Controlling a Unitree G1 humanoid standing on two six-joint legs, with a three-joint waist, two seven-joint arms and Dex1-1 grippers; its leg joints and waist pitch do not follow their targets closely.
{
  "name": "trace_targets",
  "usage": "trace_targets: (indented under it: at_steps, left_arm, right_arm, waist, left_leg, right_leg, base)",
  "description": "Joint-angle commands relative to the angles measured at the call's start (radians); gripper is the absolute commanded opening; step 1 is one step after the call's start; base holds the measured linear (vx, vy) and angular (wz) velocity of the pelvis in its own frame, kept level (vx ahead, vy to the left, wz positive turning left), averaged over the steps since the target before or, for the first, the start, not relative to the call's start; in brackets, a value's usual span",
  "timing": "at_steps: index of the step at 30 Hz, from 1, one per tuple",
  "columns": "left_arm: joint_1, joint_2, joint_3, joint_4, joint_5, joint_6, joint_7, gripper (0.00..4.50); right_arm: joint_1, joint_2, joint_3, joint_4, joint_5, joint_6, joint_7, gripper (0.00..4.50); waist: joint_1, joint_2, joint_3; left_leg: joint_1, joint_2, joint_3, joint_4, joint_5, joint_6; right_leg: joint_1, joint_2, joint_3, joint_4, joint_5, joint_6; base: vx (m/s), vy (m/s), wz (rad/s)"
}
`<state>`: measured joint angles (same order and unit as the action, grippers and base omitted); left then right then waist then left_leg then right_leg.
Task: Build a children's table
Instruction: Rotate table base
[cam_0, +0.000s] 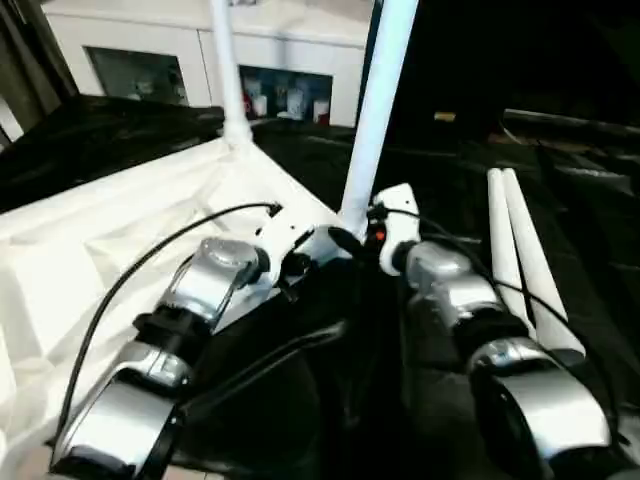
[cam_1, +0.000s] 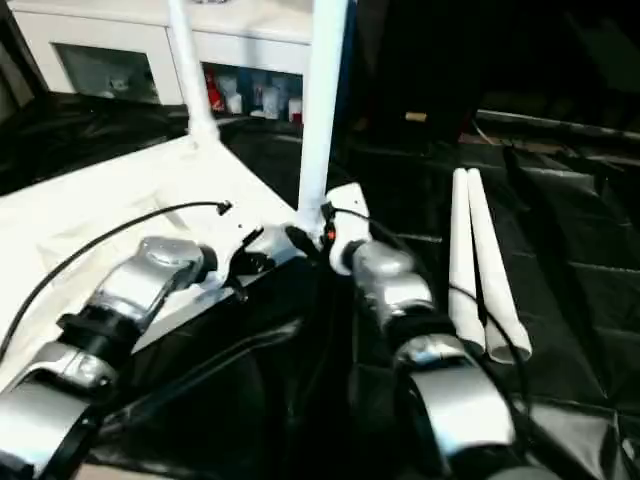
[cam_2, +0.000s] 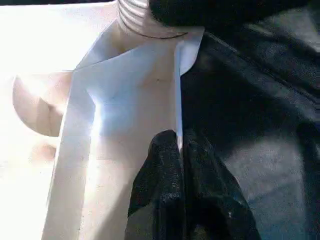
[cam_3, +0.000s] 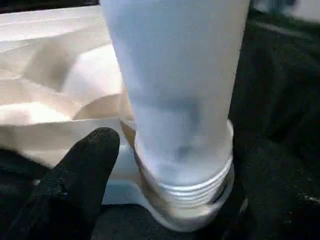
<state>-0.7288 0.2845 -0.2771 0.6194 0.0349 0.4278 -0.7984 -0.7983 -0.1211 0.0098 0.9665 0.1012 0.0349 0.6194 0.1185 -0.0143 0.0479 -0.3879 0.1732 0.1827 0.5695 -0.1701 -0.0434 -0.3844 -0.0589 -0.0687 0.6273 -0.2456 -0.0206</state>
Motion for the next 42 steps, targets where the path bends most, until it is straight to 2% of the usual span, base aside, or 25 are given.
trace_targets:
  at_steps: [1,6,13,19,23,27,29,30,33,36,39,42]
  left_arm:
    - [0.014,0.017,-0.016,-0.031,0.008,-0.015,-0.036,0.0]
    - [0.046,0.059,-0.024,-0.081,-0.004,-0.025,-0.094,0.0]
    - [0.078,0.095,-0.036,-0.137,-0.009,-0.029,-0.154,0.0]
    - [0.098,0.117,-0.047,-0.193,-0.016,-0.023,-0.193,0.0]
    - [0.118,0.131,-0.064,-0.263,-0.022,0.002,-0.227,0.0]
    - [0.134,0.133,-0.072,-0.316,-0.027,0.042,-0.236,0.0]
    - [0.14,0.134,-0.079,-0.329,-0.023,0.062,-0.234,0.0]
    - [0.14,0.134,-0.079,-0.329,-0.023,0.062,-0.234,0.0]
    - [0.149,0.135,-0.081,-0.333,-0.008,0.084,-0.212,0.0]
    - [0.152,0.133,-0.077,-0.333,0.0,0.095,-0.194,0.0]
    - [0.159,0.132,-0.068,-0.341,0.001,0.107,-0.18,0.0]
    - [0.167,0.132,-0.062,-0.349,-0.003,0.112,-0.167,0.0]
  right_arm:
    - [0.02,-0.026,0.025,-0.061,-0.013,-0.008,0.075,3.92]
    - [0.064,-0.09,0.064,-0.143,-0.022,-0.007,0.202,3.92]
    - [0.085,-0.112,0.089,-0.176,-0.034,0.001,0.238,3.92]
    - [0.084,-0.103,0.075,-0.182,-0.018,0.016,0.234,3.92]
    - [0.06,-0.071,0.05,-0.144,-0.001,0.021,0.186,3.92]
    - [0.04,-0.032,0.034,-0.111,0.0,0.017,0.128,3.55]
    - [0.035,-0.017,0.027,-0.102,0.003,0.029,0.102,3.44]
    - [0.035,-0.017,0.027,-0.102,0.003,0.029,0.102,3.16]
    - [0.036,-0.013,0.036,-0.097,-0.012,0.055,0.064,3.04]
    - [0.034,-0.017,0.034,-0.079,-0.028,0.064,0.033,2.7]
    - [0.021,-0.038,0.012,-0.043,-0.048,0.078,-0.055,2.46]
    - [0.012,-0.044,-0.015,-0.059,-0.031,0.093,-0.09,2.46]
  waist:
    - [0.007,0.004,-0.066]
    - [0.01,0.005,-0.064]
    - [0.01,0.003,-0.067]
    - [0.013,0.006,-0.069]
    - [0.015,0.012,-0.07]
    - [0.022,0.019,-0.07]
    - [0.022,0.019,-0.068]
    - [0.023,0.02,-0.068]
    - [0.023,0.019,-0.067]
    - [0.021,0.018,-0.066]
    - [0.021,0.016,-0.066]
    - [0.021,0.016,-0.067]
  left_leg:
    - [0.022,0.073,-0.027,-0.046,-0.044,0.11]
    - [0.022,0.073,-0.027,-0.046,-0.062,0.102]
    - [0.022,0.07,-0.027,-0.042,-0.046,0.103]
    - [0.023,0.072,-0.028,-0.038,-0.022,0.109]
    - [0.026,0.073,-0.027,-0.038,-0.028,0.097]
    - [0.029,0.074,-0.027,-0.039,-0.046,0.076]
    - [0.029,0.074,-0.028,-0.041,-0.064,0.06]
    - [0.029,0.073,-0.028,-0.041,-0.066,0.057]
    - [0.026,0.07,-0.028,-0.042,-0.069,0.046]
    - [0.025,0.068,-0.028,-0.043,-0.086,0.034]
    - [0.027,0.068,-0.028,-0.043,-0.08,0.024]
    - [0.025,0.067,-0.028,-0.041,-0.069,0.024]
  right_leg:
    - [0.057,-0.108,0.055,-0.048,0.255,-0.258]
    - [0.056,-0.107,0.054,-0.05,0.219,-0.261]
    - [0.055,-0.104,0.054,-0.046,0.216,-0.273]
    - [0.053,-0.102,0.052,-0.039,0.252,-0.282]
    - [0.049,-0.102,0.053,-0.038,0.25,-0.286]
    - [0.046,-0.102,0.054,-0.038,0.233,-0.288]
    - [0.046,-0.102,0.054,-0.038,0.21,-0.281]
    - [0.047,-0.103,0.055,-0.038,0.208,-0.279]
    - [0.049,-0.102,0.055,-0.04,0.201,-0.268]
    - [0.05,-0.103,0.056,-0.042,0.178,-0.259]
    - [0.049,-0.104,0.057,-0.043,0.154,-0.256]
    - [0.051,-0.102,0.057,-0.041,0.172,-0.249]
  base:
    - [0.0,0.0,0.0]
    - [0.0,0.0,0.0]
    - [0.0,0.0,0.0]
    - [0.0,0.0,0.0]
    - [0.0,0.0,0.0]
    - [0.0,0.0,0.0]
    - [0.0,0.0,0.0]
    - [0.0,0.0,0.0]
    - [0.0,0.0,0.0]
    - [0.0,0.0,0.0]
    - [0.0,0.0,0.0]
    - [0.0,0.0,0.0]
